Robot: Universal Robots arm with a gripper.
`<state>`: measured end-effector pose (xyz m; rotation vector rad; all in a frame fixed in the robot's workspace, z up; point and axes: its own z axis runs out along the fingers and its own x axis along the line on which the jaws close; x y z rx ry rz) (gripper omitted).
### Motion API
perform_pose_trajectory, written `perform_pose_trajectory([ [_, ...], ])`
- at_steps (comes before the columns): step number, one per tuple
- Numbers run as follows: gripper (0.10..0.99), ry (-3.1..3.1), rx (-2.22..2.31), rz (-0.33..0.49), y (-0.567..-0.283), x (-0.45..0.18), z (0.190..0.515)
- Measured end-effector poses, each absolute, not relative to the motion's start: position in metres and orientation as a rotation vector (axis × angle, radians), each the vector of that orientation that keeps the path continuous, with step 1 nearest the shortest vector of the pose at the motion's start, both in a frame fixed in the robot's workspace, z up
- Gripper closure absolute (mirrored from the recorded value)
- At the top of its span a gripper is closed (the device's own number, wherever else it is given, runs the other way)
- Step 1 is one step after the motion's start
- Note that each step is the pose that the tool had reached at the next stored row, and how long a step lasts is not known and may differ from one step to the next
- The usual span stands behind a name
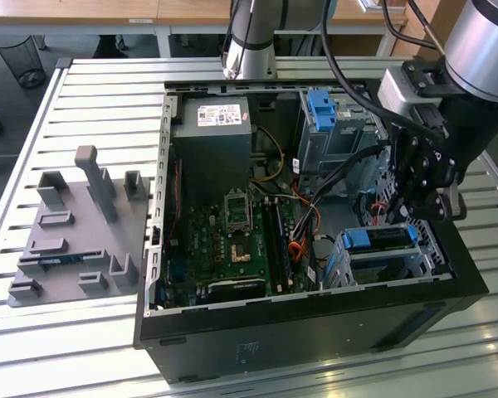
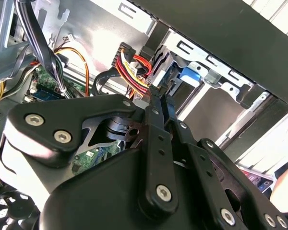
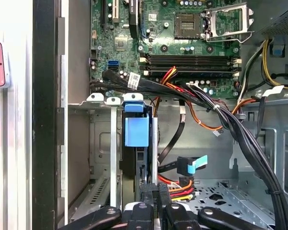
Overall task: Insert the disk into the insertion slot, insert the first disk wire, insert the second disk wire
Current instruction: 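Insert the first disk wire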
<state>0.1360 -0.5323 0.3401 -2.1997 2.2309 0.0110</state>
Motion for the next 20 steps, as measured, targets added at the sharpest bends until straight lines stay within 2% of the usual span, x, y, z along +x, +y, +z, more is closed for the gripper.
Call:
perform_pose_trajectory([
  [20, 0.922, 2.221, -2.191, -0.008, -0.5395, 0.1335, 0.3358],
])
